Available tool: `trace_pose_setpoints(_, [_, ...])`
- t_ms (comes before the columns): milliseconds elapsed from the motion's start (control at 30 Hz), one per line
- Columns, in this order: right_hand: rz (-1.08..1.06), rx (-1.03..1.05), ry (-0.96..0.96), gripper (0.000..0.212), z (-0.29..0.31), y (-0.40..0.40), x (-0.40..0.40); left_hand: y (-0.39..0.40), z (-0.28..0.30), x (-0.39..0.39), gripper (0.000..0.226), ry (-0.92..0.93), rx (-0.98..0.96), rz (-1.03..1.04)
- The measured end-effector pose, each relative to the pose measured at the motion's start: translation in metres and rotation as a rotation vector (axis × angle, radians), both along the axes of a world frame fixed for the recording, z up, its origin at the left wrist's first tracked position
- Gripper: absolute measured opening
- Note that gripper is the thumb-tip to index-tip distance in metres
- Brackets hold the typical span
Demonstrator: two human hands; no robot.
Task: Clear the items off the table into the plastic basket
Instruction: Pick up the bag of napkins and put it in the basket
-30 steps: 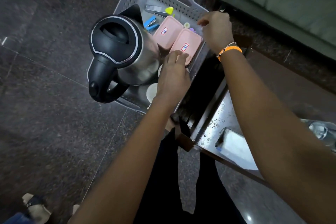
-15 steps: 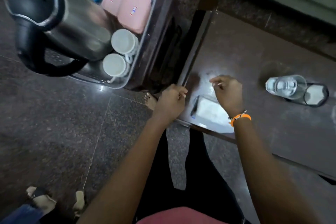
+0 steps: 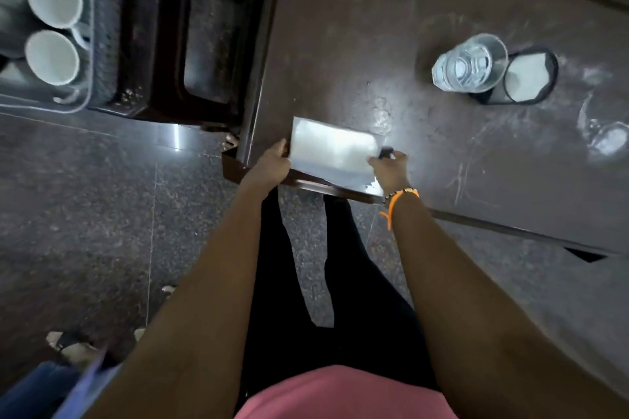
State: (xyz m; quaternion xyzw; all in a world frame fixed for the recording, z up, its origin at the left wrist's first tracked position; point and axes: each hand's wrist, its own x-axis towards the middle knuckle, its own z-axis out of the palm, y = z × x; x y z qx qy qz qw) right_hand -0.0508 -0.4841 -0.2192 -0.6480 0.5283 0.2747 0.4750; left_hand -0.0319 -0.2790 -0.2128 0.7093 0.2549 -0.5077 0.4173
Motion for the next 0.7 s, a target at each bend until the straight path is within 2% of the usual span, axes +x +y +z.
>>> trace_pose_setpoints(133, [0.041, 0.11, -0.015, 0.011, -0.001, 0.0, 0.008, -0.01, 0.0, -0.007, 0.05, -0.027, -0.054, 0.116])
trace_pose_setpoints(233, [0.117, 0.183, -0.057, 0.017, 0.009, -0.005, 0.022, -0.009, 0.007, -0.006, 0.039, -0.023, -0.004, 0.237])
trace_pose_setpoints(267, [0.131, 0.216, -0.088, 0.008, 0.013, -0.008, 0.027, -0.007, 0.011, -0.005, 0.036, -0.009, 0.008, 0.255])
trace_pose_setpoints(367, [0.118, 0.331, -0.154, 0.029, 0.03, -0.014, 0.04, 0.004, 0.026, 0.001, 0.019, 0.022, -0.021, 0.31])
trace_pose_setpoints(500, [0.112, 0.432, -0.178, 0.012, 0.048, -0.002, 0.058, 0.018, 0.041, 0.008, 0.018, -0.001, -0.221, 0.557])
trace_pose_setpoints(567, [0.123, 0.452, -0.168, 0.01, 0.056, 0.011, 0.068, 0.025, 0.048, 0.014, 0.017, -0.044, -0.29, 0.68])
trace_pose_setpoints(700, [0.144, 0.384, -0.179, 0.028, 0.073, 0.048, 0.102, 0.046, 0.06, 0.032, 0.012, -0.21, -0.184, 0.814])
